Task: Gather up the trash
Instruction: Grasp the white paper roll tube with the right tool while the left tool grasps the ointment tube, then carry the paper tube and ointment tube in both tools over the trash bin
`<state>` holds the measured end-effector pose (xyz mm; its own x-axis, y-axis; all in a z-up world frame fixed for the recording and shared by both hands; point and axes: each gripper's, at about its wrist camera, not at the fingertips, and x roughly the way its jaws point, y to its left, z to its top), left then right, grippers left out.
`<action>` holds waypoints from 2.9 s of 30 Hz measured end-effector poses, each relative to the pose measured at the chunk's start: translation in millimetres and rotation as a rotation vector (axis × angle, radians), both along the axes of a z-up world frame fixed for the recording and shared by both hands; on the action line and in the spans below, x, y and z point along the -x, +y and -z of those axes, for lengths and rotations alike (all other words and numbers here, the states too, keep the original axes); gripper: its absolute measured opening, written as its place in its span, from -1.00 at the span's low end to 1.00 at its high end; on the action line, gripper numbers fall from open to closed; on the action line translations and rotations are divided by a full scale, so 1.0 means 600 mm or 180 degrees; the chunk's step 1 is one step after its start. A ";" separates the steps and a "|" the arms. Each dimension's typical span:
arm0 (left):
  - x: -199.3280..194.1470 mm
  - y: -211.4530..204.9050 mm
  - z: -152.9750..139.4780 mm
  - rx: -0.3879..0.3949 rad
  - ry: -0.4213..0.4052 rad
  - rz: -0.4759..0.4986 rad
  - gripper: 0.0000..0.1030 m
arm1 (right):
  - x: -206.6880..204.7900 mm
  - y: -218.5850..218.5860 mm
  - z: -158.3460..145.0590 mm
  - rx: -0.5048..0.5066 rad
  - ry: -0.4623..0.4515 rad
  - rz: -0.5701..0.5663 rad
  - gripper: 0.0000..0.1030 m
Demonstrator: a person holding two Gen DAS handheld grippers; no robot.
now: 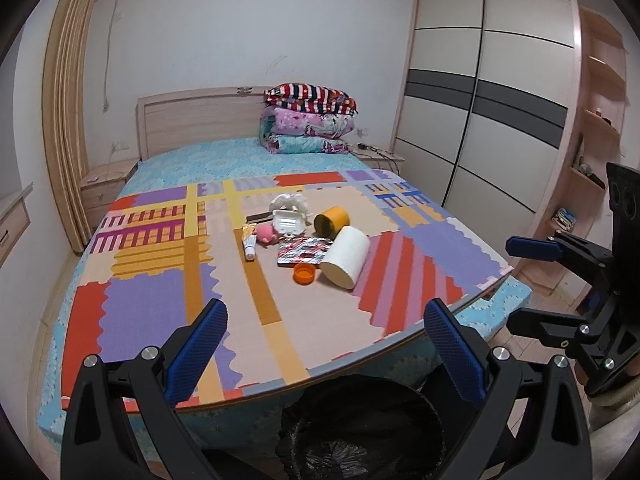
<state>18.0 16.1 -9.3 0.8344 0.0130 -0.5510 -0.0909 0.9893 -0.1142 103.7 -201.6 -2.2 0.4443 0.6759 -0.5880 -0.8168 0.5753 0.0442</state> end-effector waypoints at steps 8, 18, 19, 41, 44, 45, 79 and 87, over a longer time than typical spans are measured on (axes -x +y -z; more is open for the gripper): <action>-0.049 0.052 0.028 0.0096 0.0152 -0.0088 0.85 | -0.065 0.023 0.026 -0.0016 0.0300 0.0105 0.94; -0.129 0.112 0.067 0.0130 0.0390 -0.0188 0.85 | -0.169 0.068 0.073 0.0004 0.0681 0.0443 0.94; -0.139 0.118 0.072 0.0131 0.0414 -0.0202 0.84 | -0.178 0.072 0.079 0.0002 0.0724 0.0467 0.94; -0.290 0.180 0.147 0.0198 0.0723 -0.0162 0.46 | -0.319 0.148 0.192 0.0052 0.1386 0.1024 0.94; -0.304 0.188 0.155 0.0205 0.0768 -0.0167 0.32 | -0.328 0.150 0.201 0.0006 0.1478 0.1083 0.94; -0.309 0.190 0.158 0.0208 0.0783 -0.0164 0.23 | -0.331 0.153 0.202 0.0000 0.1475 0.1099 0.93; -0.310 0.181 0.162 0.0077 0.0820 -0.0304 -0.73 | -0.320 0.127 0.189 0.0052 0.1277 0.1051 0.17; -0.268 0.168 0.143 0.0048 0.0755 -0.0380 -0.74 | -0.290 0.104 0.166 -0.0020 0.1218 0.0978 0.17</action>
<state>178.9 116.7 -95.3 0.6750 0.0939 -0.7318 -0.2329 0.9683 -0.0905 277.4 -139.2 -102.1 0.3765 0.5515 -0.7444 -0.5337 0.7859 0.3123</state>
